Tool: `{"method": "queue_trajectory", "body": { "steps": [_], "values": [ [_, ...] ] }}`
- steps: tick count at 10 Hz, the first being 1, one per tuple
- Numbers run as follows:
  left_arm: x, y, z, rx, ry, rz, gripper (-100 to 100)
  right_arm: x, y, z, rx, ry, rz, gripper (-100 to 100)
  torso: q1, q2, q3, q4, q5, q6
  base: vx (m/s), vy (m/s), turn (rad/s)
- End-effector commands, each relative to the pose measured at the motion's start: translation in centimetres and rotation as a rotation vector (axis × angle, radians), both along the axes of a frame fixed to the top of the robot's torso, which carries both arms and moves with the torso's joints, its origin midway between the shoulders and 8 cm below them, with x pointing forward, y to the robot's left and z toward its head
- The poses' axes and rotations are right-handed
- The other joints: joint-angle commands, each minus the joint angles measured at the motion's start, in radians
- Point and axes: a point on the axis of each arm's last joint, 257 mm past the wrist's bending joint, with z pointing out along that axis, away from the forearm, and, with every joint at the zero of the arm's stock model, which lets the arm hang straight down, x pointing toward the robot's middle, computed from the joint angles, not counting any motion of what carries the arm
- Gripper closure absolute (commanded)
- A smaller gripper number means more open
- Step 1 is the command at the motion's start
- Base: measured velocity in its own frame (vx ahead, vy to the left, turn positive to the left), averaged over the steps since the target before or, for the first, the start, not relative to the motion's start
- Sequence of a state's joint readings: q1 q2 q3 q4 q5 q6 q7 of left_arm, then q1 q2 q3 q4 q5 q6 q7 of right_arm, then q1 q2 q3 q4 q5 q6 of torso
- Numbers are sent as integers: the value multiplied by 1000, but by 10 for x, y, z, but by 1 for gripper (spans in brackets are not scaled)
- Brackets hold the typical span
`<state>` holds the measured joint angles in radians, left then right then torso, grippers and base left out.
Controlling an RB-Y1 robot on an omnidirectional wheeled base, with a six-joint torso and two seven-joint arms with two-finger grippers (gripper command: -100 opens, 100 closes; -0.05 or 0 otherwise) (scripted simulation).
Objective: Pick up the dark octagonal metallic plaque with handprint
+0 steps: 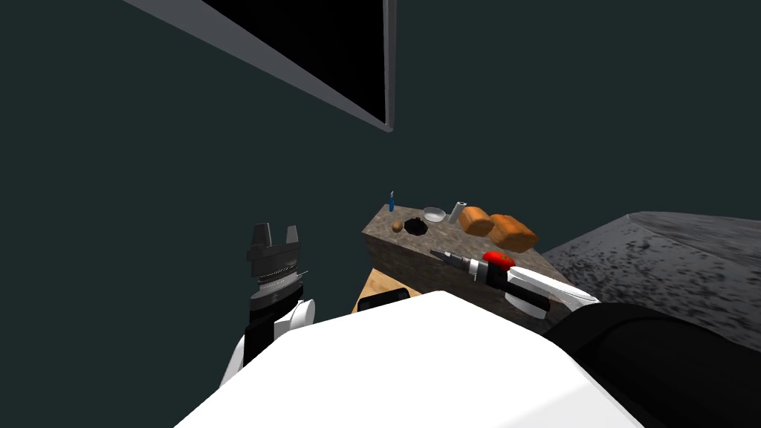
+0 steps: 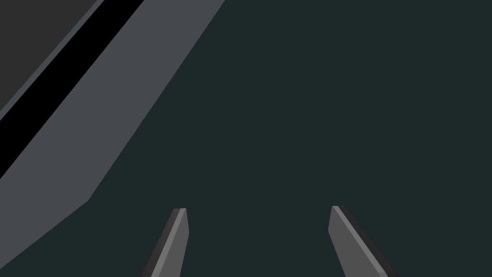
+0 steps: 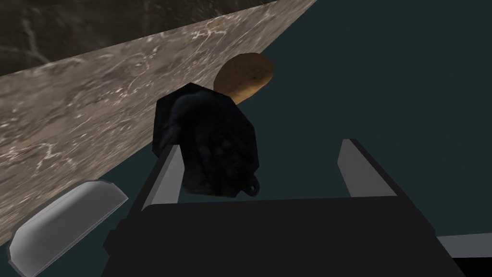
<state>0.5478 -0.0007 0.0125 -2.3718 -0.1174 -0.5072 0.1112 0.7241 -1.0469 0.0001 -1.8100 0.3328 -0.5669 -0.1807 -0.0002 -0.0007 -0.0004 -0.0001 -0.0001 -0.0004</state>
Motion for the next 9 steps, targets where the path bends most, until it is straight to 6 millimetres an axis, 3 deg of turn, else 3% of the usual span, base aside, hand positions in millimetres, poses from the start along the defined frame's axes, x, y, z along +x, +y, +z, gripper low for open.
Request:
{"method": "queue_trajectory", "body": {
  "steps": [1, 4, 9],
  "values": [
    [0, 0, 0, 0, 0, 0, 0, -7, -7, -4, -32, 29, 22, -100, 0, 0, 0, 0, 0, 0, 2, -8, 83],
    [0, 0, 0, 0, 0, 0, 0, -22, -31, -21, -105, 118, 56, -100, 0, 0, 0, 0, 0, 1, 0, -10, 127],
    [0, 0, 0, 0, 0, 0, 0, -33, -58, -29, -203, 205, 114, -100, 0, 0, 0, 0, 0, 1, -1, -7, 92]
  ]
}}
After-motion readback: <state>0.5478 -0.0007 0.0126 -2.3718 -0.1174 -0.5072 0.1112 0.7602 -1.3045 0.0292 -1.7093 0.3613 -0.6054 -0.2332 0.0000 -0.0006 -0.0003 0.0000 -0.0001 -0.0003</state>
